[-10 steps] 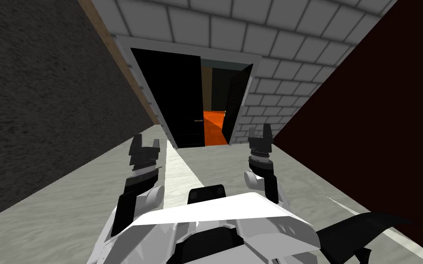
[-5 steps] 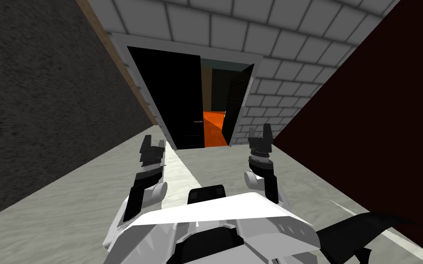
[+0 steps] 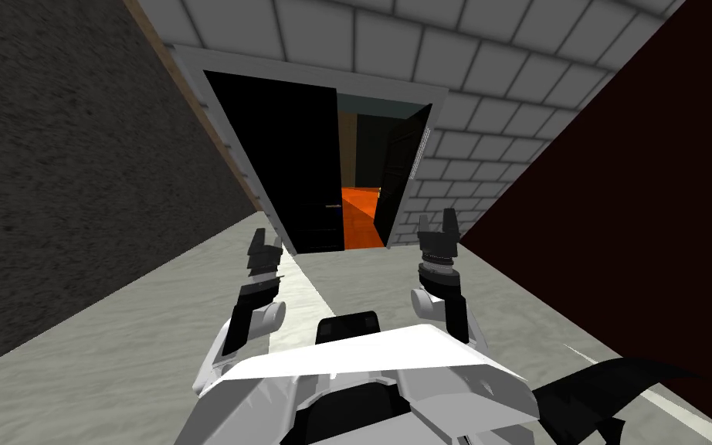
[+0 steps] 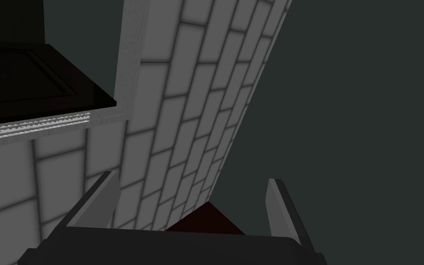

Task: Push the door open

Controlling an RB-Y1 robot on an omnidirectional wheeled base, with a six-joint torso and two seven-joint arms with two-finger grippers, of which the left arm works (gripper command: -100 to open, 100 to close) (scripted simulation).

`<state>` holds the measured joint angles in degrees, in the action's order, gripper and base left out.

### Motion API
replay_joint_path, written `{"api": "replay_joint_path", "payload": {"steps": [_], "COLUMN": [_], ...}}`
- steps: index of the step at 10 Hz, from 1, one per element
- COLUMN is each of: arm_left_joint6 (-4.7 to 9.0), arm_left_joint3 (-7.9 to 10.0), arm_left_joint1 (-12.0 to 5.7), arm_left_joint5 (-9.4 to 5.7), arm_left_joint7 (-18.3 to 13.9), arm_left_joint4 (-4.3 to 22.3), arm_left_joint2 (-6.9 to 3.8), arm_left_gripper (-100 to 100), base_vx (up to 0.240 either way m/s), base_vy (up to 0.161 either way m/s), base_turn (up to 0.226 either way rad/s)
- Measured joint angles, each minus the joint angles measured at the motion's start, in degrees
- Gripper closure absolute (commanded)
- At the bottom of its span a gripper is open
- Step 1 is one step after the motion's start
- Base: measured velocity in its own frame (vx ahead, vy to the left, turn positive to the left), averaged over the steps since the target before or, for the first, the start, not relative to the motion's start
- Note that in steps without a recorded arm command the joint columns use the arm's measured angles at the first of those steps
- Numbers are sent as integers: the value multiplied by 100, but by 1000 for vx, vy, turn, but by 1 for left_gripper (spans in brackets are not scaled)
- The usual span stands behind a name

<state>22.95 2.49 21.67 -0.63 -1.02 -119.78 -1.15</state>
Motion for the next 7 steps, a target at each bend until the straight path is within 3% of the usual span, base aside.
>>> {"api": "replay_joint_path", "payload": {"steps": [7], "arm_left_joint6": [40], "arm_left_joint3": [63], "arm_left_joint1": [-622], "arm_left_joint5": [-50], "arm_left_joint7": [103], "arm_left_joint4": [1022], "arm_left_joint2": [-150], "arm_left_gripper": [-100], "base_vx": [91], "base_vy": [-7], "base_turn": [1]}}
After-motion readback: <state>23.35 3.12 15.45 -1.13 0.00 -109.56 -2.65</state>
